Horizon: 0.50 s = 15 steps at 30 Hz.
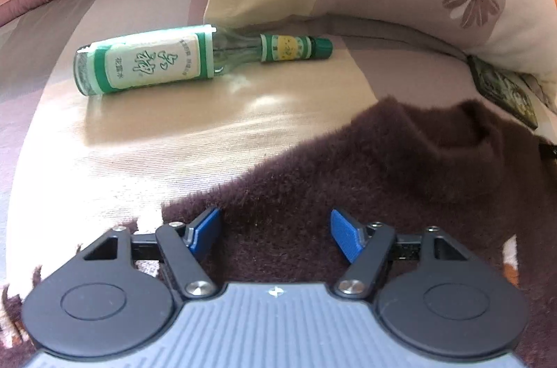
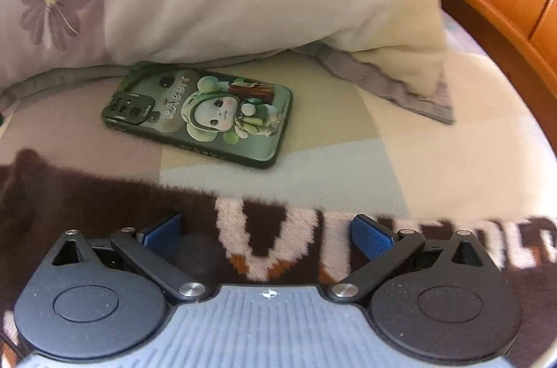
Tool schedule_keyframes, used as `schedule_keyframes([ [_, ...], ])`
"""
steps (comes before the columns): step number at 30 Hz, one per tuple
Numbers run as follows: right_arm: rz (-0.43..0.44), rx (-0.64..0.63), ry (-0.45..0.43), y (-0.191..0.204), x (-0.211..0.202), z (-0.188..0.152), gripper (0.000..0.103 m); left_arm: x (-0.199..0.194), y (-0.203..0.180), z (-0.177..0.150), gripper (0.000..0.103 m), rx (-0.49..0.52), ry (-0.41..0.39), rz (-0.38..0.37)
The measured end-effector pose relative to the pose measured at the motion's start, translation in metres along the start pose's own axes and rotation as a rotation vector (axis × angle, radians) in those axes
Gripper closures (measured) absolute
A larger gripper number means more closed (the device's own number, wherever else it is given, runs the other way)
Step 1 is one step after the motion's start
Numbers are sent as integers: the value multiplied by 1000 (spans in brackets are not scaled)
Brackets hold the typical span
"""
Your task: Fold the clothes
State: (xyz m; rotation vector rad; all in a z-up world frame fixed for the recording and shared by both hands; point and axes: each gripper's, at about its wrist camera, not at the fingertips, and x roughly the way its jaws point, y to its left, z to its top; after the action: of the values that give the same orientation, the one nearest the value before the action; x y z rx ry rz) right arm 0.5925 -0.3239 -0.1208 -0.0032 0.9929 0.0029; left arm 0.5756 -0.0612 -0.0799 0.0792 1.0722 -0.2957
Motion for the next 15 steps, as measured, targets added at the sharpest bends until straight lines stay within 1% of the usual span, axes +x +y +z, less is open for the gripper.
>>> schedule_keyframes([
  [2, -11, 14, -23, -5, -17, -8, 0, -9, -4, -5, 32, -4, -6, -31],
  [4, -30, 43, -7, -8, -22, -22, 0, -15, -10, -11, 32, -6, -7, -70],
  [5, -30, 61, 14, -10, -18, -29, 0, -16, -15, -13, 32, 1, -9, -91],
  [6, -26, 93, 16, -12, -16, -35, 0, -16, -20, -15, 32, 7, -11, -111],
  [7, -23, 126, 18, -13, -14, -42, 0, -14, -25, -13, 32, 12, -15, -122],
  [8, -23, 151, -7, -14, -16, -47, 0, -8, -29, -9, 32, 15, -22, -126],
  [11, -56, 162, -21, -8, -14, -48, 0, 9, -41, 4, 32, 24, -41, -138],
  [15, -62, 170, -9, -8, -13, -46, 0, 31, -58, 21, 30, 36, -68, -153],
])
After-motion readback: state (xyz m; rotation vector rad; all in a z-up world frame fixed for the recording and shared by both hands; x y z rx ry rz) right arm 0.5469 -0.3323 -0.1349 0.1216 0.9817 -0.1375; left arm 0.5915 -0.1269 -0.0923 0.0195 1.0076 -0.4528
